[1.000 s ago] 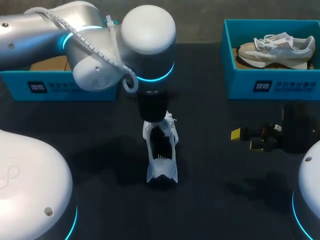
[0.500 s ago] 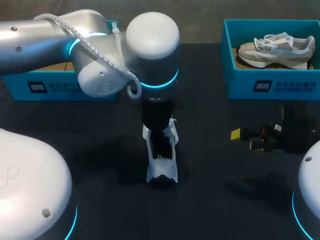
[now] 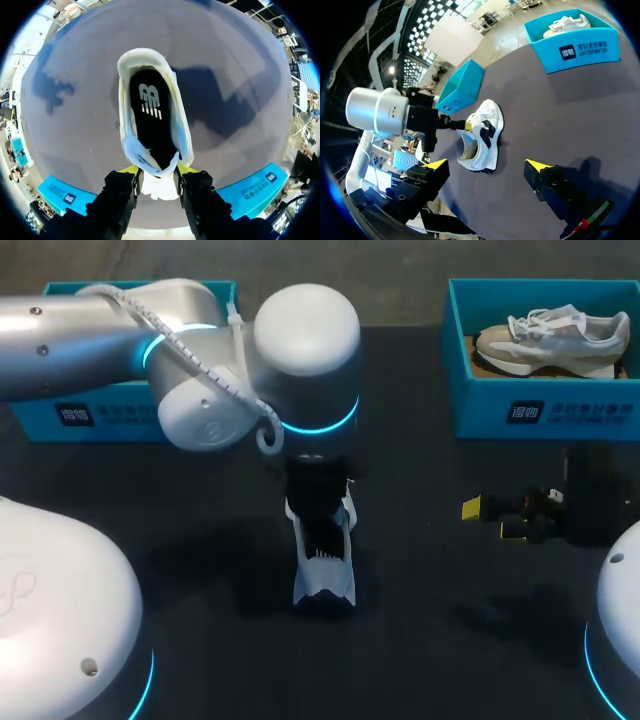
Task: Take the shoe out of the shoebox, open the shoe tongue, remove and reinsert the insole, then place the shoe into the shoebox
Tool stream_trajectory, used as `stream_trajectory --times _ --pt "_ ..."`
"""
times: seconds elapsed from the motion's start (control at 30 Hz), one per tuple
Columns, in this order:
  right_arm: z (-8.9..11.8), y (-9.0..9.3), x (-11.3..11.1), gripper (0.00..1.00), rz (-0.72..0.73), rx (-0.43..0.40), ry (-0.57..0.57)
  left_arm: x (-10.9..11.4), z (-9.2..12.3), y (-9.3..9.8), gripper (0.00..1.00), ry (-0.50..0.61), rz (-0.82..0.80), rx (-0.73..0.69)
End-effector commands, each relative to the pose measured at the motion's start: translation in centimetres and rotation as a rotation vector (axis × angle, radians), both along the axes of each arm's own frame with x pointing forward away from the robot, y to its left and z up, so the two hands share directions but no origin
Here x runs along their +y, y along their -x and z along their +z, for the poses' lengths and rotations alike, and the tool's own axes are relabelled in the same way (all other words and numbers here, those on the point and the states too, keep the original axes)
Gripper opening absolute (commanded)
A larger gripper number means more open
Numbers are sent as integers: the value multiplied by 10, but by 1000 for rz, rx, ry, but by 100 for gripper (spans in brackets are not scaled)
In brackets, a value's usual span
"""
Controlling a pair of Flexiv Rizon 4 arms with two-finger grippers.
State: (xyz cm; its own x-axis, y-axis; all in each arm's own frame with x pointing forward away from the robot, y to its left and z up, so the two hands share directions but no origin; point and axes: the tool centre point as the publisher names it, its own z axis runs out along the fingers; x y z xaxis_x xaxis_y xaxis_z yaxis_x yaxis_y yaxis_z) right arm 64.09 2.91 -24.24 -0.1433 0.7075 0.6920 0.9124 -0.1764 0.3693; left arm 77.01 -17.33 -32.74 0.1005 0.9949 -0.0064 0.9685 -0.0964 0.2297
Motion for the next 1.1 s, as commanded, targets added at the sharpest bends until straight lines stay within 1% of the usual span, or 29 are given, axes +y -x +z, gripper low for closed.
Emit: stream_trajectory --times 0.03,0.17,0.27,0.37,0.47,0.53,0.7,0.87,1.0,1.03,1.1 --pt "2 3 -1 100 -2 -2 0 4 10 1 39 10 7 -25" --pt "2 3 -1 100 -2 -2 0 5 19 -10 37 14 27 -49" --pt "2 3 -1 100 -2 -2 0 5 24 -23 36 25 44 -56" --pt "2 3 -1 100 -2 -2 0 2 22 -30 33 19 52 -58" --pt "2 3 -1 100 -2 -2 0 -3 15 -32 29 15 49 -38" --pt "2 3 -1 100 -2 -2 0 -6 8 -27 27 11 27 -15" --pt "2 3 -1 100 -2 -2 0 -8 -1 -8 29 -13 -11 9" --pt "2 3 -1 100 -2 -2 0 -2 -9 12 28 -26 -31 26" --pt "2 3 -1 100 -2 -2 0 3 -4 19 28 -41 -19 24" --pt "2 3 -1 100 -2 -2 0 4 0 20 29 -28 -13 23" --pt "2 3 -1 100 -2 -2 0 5 7 20 29 -6 17 32"
